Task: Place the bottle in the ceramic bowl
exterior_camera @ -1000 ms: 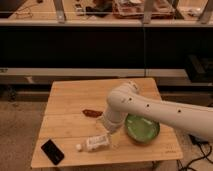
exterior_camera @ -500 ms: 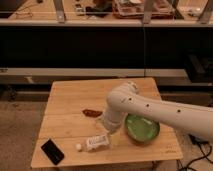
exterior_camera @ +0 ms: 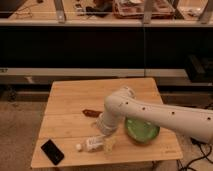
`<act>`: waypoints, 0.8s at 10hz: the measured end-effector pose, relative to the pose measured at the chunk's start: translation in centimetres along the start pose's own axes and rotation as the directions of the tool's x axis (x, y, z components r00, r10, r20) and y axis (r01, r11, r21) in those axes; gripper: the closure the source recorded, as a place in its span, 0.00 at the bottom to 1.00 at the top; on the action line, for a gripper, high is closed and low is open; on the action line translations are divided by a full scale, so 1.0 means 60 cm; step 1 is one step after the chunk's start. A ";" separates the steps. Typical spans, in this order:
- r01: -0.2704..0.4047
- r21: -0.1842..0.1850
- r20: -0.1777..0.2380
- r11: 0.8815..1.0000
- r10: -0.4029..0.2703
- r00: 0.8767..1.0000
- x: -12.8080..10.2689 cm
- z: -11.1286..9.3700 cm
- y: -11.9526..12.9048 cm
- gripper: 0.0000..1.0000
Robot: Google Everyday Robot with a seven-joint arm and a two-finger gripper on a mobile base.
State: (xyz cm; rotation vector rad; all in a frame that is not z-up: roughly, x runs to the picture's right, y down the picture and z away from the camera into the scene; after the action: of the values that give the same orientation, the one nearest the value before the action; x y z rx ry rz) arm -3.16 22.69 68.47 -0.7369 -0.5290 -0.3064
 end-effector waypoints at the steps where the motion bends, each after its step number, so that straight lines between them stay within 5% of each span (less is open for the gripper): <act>1: -0.003 0.002 0.007 1.000 0.003 1.000 0.004 0.016 -0.002 0.20; 8: -0.017 0.075 -0.052 0.997 0.021 0.998 0.082 0.086 -0.039 0.20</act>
State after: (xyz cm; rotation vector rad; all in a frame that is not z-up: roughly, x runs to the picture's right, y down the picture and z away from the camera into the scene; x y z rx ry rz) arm -1.92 24.27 75.72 -0.6593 -0.4813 -0.2863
